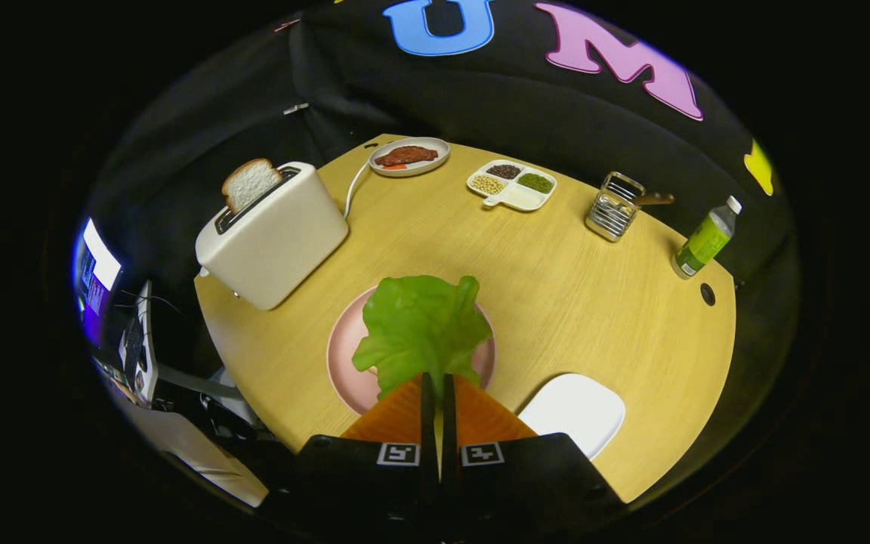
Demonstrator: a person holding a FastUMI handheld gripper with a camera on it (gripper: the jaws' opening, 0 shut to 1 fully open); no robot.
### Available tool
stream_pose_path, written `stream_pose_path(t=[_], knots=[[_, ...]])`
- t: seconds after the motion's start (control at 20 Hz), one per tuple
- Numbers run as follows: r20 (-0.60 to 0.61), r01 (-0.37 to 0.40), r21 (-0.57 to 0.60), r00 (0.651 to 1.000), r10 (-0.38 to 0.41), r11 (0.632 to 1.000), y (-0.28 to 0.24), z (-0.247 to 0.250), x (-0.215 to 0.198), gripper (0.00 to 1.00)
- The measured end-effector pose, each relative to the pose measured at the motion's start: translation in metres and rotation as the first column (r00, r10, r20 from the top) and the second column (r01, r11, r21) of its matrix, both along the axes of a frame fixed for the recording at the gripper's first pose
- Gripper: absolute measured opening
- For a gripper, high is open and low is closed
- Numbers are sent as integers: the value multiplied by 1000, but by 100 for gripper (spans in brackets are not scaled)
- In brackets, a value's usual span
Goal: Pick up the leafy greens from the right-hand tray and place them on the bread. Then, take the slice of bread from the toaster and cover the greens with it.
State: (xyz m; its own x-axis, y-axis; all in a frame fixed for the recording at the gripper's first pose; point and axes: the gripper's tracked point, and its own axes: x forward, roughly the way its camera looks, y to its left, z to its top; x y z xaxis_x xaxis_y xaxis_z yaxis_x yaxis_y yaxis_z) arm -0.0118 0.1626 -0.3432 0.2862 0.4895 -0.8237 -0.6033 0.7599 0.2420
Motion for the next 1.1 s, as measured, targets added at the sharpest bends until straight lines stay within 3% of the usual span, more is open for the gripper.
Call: stream_pose_path(t=[0.3,0.45,0.65,0.9,1.05,1.1], knots=[[1,-27,-13,1000,27,1000,21,-1,3,8],[7,-9,-29,1000,10,1000,20,-4,6,47],[27,34,-21,999,-33,999,18,4,10,51],[87,53,74,994,-60,996,40,55,14,56],[131,43,131,990,-60,990,64,88,15,78],[140,39,145,988,-59,989,71,96,15,80]])
